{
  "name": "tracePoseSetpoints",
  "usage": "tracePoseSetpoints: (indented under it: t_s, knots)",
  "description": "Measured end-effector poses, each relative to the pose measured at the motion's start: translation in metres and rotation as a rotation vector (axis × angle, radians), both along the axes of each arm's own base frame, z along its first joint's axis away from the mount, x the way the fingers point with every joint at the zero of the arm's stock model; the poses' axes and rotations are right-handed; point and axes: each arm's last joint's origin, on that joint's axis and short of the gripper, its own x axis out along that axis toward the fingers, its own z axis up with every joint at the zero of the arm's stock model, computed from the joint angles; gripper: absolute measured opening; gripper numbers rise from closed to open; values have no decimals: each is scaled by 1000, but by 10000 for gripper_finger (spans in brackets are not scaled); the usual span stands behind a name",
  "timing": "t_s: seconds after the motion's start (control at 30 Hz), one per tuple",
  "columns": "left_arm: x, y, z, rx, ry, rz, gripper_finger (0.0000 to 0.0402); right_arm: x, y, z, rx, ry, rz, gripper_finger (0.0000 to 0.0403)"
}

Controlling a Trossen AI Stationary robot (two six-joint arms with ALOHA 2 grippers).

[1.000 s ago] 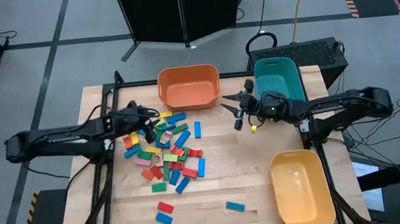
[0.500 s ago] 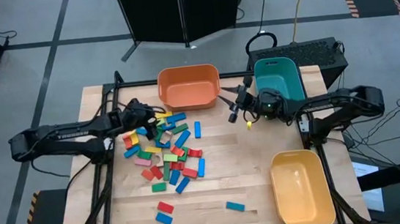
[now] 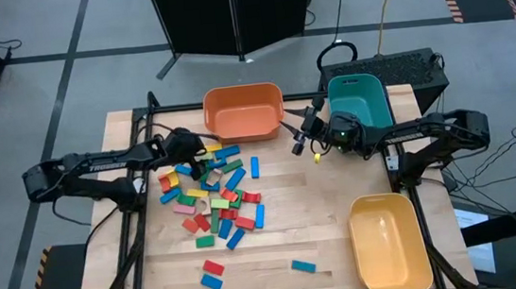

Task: Sort blocks by size
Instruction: Put the light green arch block into the orange bin

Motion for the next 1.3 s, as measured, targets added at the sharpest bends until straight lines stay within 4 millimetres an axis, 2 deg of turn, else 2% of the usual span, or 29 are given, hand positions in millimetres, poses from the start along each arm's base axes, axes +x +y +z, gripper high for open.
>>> tracePoseSetpoints:
  t_s: [0.13, 0.33, 0.47, 0.73, 0.9, 1.1, 1.3]
  knots:
    - [1, 0, 1, 37, 9, -50, 329, 1, 5, -6, 100, 6, 13, 158]
    - [2, -2, 0, 34, 21, -133, 329, 2, 11, -8, 89, 38, 30, 158]
    - [1, -1, -5, 5, 57, -81, 329, 4, 14, -5, 1, 54, 49, 158]
    - [1, 1, -20, -23, 145, -32, 329, 14, 22, 15, -15, -6, 83, 158]
    - [2, 1, -24, -32, 167, -36, 325, 15, 25, 11, -11, 46, 97, 158]
    - [5, 2, -22, -23, 126, -46, 267, 13, 25, -1, 48, 151, 91, 158]
    - [6, 2, -22, -33, 108, -56, 202, 13, 25, -2, 35, 168, 88, 158]
